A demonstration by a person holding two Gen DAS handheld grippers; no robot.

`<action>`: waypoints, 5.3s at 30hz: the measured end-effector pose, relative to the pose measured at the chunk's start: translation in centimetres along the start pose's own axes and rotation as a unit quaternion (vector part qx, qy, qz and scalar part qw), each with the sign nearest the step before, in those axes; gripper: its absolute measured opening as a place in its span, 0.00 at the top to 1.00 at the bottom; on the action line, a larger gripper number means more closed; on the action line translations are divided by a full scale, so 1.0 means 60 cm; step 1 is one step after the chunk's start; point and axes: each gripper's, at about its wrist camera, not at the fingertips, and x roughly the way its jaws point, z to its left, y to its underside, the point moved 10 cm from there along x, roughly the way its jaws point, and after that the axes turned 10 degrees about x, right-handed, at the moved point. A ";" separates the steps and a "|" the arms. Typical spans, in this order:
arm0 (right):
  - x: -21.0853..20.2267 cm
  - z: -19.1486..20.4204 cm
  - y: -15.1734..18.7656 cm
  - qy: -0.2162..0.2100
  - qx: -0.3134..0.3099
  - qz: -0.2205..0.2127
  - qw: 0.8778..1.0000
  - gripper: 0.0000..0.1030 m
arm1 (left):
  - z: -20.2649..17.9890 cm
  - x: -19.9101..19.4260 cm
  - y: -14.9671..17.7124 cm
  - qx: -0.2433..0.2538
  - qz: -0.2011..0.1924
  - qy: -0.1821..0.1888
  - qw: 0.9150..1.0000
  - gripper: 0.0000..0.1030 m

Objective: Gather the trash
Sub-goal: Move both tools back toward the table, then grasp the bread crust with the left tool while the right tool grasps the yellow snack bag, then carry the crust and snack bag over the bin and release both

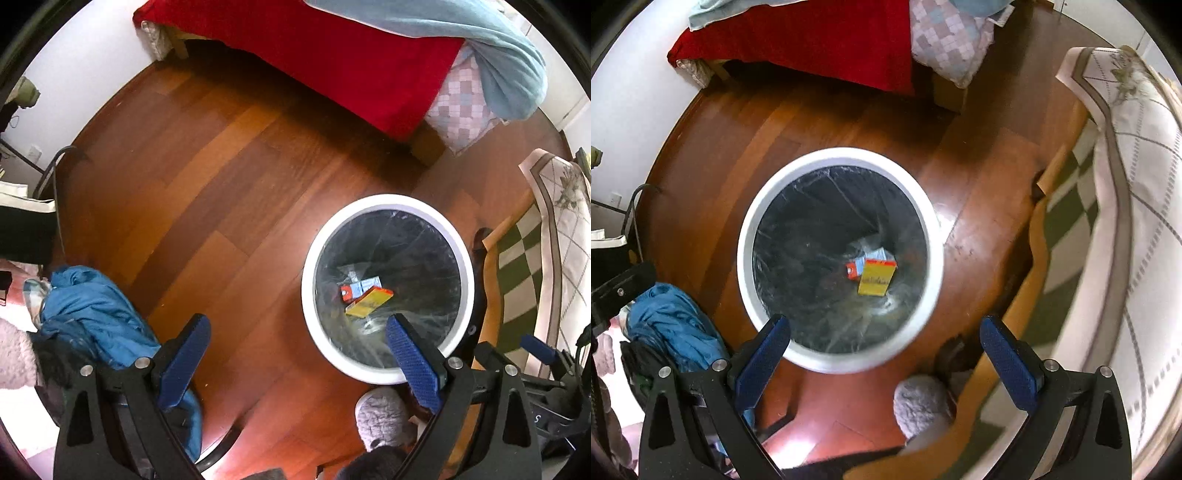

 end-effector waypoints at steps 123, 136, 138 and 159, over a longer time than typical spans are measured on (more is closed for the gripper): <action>-0.424 -0.311 0.064 -0.068 0.097 -0.179 0.977 0.48 | -0.391 -0.356 -0.013 0.138 -0.194 0.064 0.969 0.65; -0.130 -0.047 -0.013 -0.052 0.011 -0.039 0.998 0.49 | -0.161 -0.075 -0.065 0.032 -0.036 0.094 0.994 0.65; -0.101 -0.033 -0.022 -0.049 0.009 -0.026 0.998 0.48 | -0.151 -0.049 -0.073 0.024 -0.013 0.105 0.994 0.64; -0.026 -0.007 -0.043 -0.032 -0.008 -0.010 0.999 0.02 | -0.039 -0.015 -0.002 0.013 -0.022 -0.007 1.000 0.02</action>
